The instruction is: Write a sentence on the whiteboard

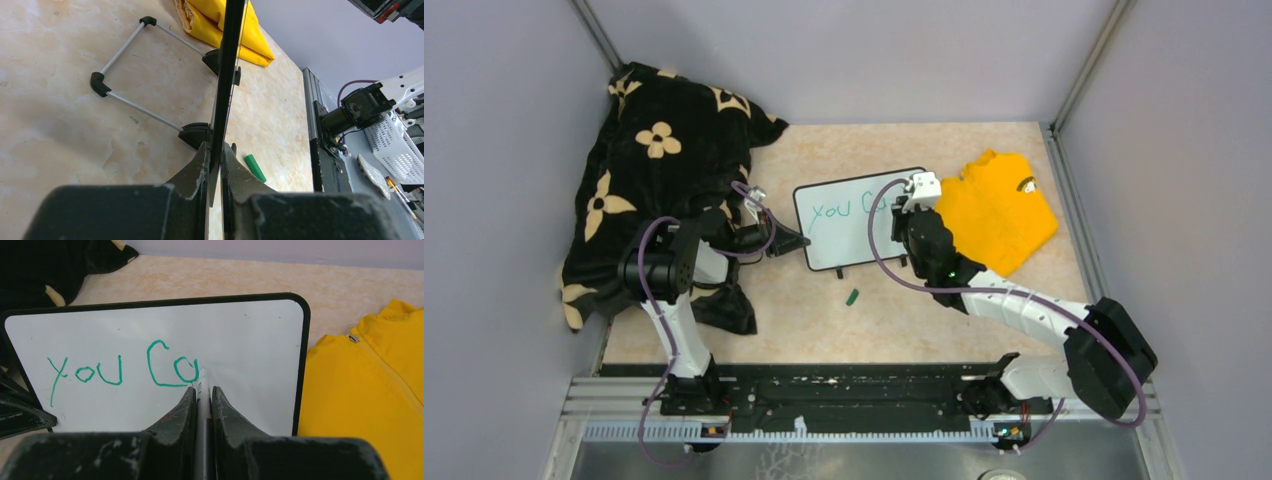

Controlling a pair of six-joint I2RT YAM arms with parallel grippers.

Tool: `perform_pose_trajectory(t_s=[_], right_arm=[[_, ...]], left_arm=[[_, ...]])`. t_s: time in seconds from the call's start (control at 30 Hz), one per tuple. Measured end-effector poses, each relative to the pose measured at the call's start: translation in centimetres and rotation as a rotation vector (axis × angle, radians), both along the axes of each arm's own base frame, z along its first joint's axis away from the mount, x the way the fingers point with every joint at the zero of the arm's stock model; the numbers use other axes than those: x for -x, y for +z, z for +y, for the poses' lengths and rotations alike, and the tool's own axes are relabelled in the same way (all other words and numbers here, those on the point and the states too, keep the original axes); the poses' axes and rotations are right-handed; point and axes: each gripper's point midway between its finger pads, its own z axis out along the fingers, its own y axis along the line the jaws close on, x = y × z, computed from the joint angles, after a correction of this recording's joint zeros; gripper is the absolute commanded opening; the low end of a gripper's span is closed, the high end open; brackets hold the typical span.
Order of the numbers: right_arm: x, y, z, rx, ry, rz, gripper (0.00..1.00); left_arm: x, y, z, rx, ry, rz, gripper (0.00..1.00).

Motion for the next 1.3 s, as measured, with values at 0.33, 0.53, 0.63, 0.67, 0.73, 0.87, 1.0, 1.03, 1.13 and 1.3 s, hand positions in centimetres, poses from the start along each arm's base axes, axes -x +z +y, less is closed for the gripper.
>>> perform_pose_trajectory(t_s=[0.33,0.53,0.63,0.67,0.73,0.87,1.0,1.03,1.13,1.3], right_arm=[[-0.9,0.7,0.1,-0.008,-0.011,-0.015,0.00],[-1.2,-0.4,0.3,0.010,-0.006,0.007,0.00],[-1.2,-0.5,0.3,0.012,-0.004,0.010,0.00],[-1.2,-0.5,0.3,0.011,-0.004,0.009,0.00],[-1.3,-0.5,0.3,0.009,-0.004,0.008,0.00],[-1.3,-0.4,0.3,0.005,-0.005,0.006,0.00],[-1.3,-0.5,0.3,0.003,-0.006,0.008,0.00],[-1.3,-0.5,0.3,0.001,-0.006,0.009,0.00],[-1.2,-0.9,0.2,-0.003,-0.008,0.017,0.00],[-0.9,-1.9,0.0,-0.005,-0.010,0.035,0.00]], left_arm=[[0.0,0.0,0.0,0.000,0.000,0.000,0.00],[0.0,0.0,0.0,0.000,0.000,0.001,0.00],[0.0,0.0,0.0,0.000,0.000,0.001,0.00],[0.0,0.0,0.0,0.000,0.000,0.002,0.00],[0.0,0.0,0.0,0.000,0.000,0.002,0.00],[0.0,0.0,0.0,-0.001,0.000,0.002,0.00],[0.0,0.0,0.0,-0.001,0.000,0.002,0.00],[0.0,0.0,0.0,-0.001,0.000,0.002,0.00],[0.0,0.0,0.0,-0.001,0.000,0.002,0.00],[0.0,0.0,0.0,0.000,-0.001,0.000,0.00]])
